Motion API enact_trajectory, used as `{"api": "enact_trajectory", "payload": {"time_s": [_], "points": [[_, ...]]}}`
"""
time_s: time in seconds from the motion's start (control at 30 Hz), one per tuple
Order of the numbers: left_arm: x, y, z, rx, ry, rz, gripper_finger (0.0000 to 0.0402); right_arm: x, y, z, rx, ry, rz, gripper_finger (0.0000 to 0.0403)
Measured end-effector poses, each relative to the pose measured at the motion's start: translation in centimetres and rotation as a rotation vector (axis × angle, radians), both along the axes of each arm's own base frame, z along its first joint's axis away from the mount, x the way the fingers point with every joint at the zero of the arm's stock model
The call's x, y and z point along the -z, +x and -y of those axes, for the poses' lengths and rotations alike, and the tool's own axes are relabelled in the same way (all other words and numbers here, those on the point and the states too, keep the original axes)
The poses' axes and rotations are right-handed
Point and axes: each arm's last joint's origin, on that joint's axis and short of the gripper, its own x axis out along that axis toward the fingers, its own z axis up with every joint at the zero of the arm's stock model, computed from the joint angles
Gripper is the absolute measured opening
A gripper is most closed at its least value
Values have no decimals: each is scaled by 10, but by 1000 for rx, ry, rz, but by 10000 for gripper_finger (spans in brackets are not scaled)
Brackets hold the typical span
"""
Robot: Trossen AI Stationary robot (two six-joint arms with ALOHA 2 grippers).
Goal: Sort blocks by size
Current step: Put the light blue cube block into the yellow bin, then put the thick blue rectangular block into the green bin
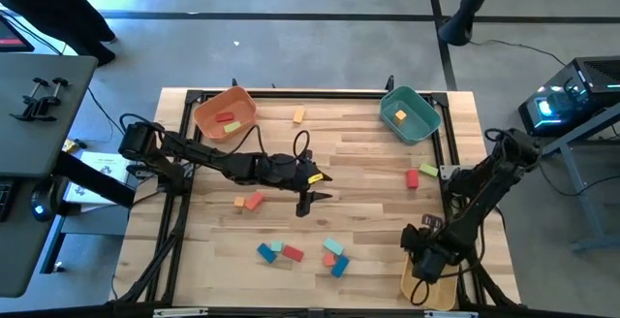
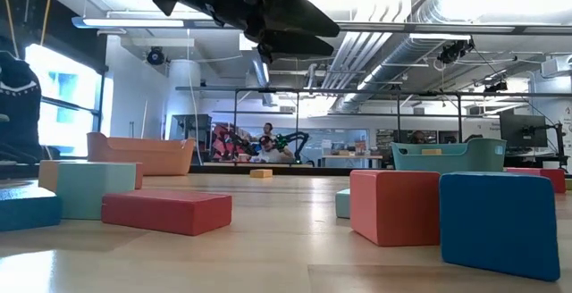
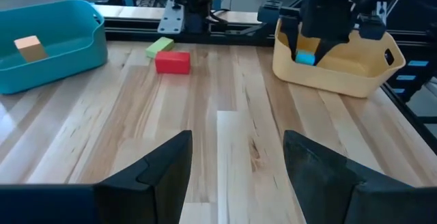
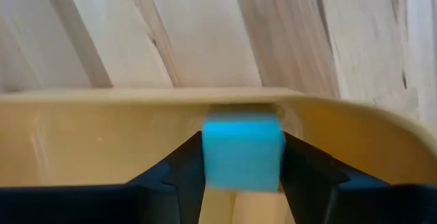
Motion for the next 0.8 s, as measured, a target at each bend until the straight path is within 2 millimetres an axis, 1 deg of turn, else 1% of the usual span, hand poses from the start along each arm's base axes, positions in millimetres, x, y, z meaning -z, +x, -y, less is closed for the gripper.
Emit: {"api": "enact_trajectory", "payload": {"time_s": [0.13,0.33,0.43,0.57,0.67,0.73,0.8], "points": [[0,0,0,-1,0,-2,215,0,3,2,22,0,-1,173],[0,0,0,-1,-1,-4,215,0,1,3,57,3,-34,176],[0,0,0,-1,-1,-3,215,-5,0,5,91,-26,-63,176],[0,0,0,-1,-1,-3,215,-16,0,5,144,-67,-92,170],[0,0,0,-3,0,-3,215,-31,2,0,173,-62,-89,164],[0,0,0,-4,-1,-3,215,-43,5,-5,180,-51,-45,159],[0,0,0,-6,-6,-3,215,-55,7,-12,166,-54,47,156]]}}
